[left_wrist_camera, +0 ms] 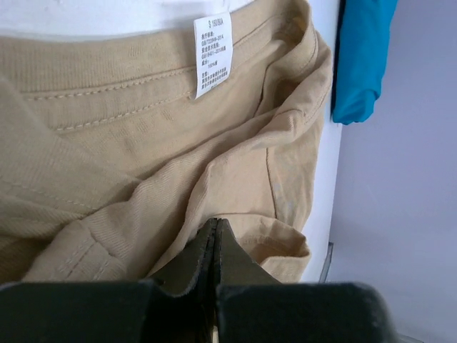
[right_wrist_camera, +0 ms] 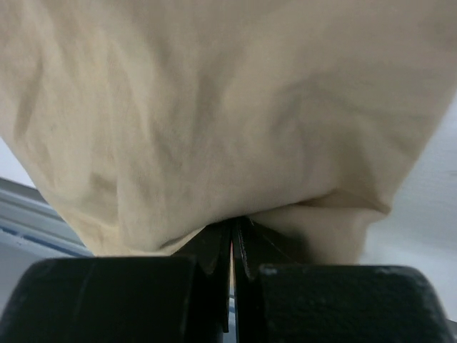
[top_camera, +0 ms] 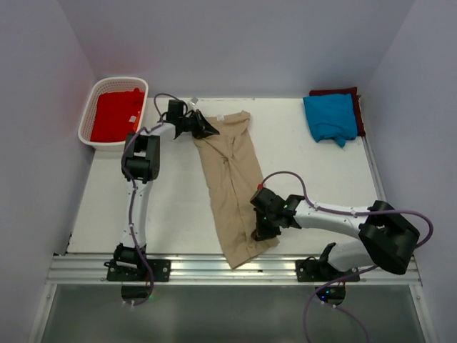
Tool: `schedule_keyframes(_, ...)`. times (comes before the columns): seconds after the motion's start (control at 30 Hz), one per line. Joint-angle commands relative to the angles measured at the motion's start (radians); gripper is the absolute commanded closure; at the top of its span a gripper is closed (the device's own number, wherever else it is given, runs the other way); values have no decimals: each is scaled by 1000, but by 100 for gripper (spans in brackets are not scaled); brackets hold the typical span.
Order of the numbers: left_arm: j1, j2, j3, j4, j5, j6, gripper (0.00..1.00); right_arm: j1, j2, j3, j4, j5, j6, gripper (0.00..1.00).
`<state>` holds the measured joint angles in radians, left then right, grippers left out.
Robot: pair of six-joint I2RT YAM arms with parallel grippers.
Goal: Fold and stack the t-shirts
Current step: Rotate the tshirt 90 degrees
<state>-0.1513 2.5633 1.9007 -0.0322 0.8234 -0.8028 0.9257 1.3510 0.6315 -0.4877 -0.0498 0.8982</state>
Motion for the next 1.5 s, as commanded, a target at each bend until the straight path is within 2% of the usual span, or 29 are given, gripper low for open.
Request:
schedule_keyframes(0.0, -16, 98, 66, 15, 3, -44, 100, 62, 36, 60, 44, -51, 31, 100)
schedule_keyframes(0.27, -19, 181, 188, 193, 88, -177, 100, 168, 91, 112, 130, -108, 67, 100)
schedule_keyframes(0.4, -19, 132, 195, 277, 109, -197, 100, 177, 96, 158, 147, -110, 48, 100)
schedule_keyframes(0.43, -17, 114, 190, 293, 120, -197, 99, 177, 96, 172, 140, -102, 41, 100)
schedule_keyframes(0.5, -16, 45, 175, 333, 128, -200, 88, 177, 93, 219, 135, -99, 7, 98)
schedule_keyframes(0.53, -13, 13, 163, 353, 135, -200, 82, 177, 86, 238, 121, -75, -7, 93)
schedule_keyframes(0.57, -7, -62, 135, 368, 134, -200, 62, 177, 73, 259, 112, -58, -39, 88)
schedule_keyframes(0.6, -4, -102, 121, 383, 131, -184, 51, 177, 65, 304, 103, -36, -56, 73)
schedule_keyframes(0.63, -1, -144, 106, 385, 122, -170, 29, 177, 57, 330, 69, -3, -77, 60)
schedule_keyframes(0.67, 9, -188, 94, 380, 115, -155, 0, 176, 53, 359, 43, 46, -120, 50)
schedule_keyframes(0.7, 13, -278, 62, 356, 108, -118, 0, 176, 50, 423, -7, 112, -142, 33)
schedule_keyframes(0.8, 29, -481, -57, 260, 56, 3, 0, 168, 74, 559, -73, 298, -246, 6)
schedule_keyframes(0.83, 29, -532, -90, 214, 2, 46, 0, 148, 85, 588, -77, 326, -296, 2)
schedule_keyframes(0.87, 29, -626, -167, 148, -25, 85, 0, 131, 95, 641, -77, 355, -323, 1)
schedule_keyframes(0.93, 21, -705, -245, 92, -87, 172, 0, 63, 146, 691, -84, 364, -364, 1)
schedule_keyframes(1.03, 19, -819, -399, 23, -104, 221, 0, -43, 226, 766, -83, 295, -384, 1)
schedule_keyframes(1.07, 18, -868, -473, -29, -110, 235, 0, -117, 246, 799, -83, 283, -383, 3)
schedule_keyframes(1.2, 1, -1029, -693, -69, -179, 290, 0, -258, 379, 911, -66, 242, -415, 18)
schedule_keyframes(1.23, -7, -1063, -731, -78, -206, 297, 0, -296, 411, 945, -72, 210, -433, 19)
schedule_keyframes(1.37, -21, -1254, -894, -175, -262, 335, 0, -353, 623, 1158, -97, 130, -475, 28)
schedule_keyframes(1.47, -24, -1359, -968, -227, -274, 352, 0, -373, 715, 1276, -129, 67, -495, 36)
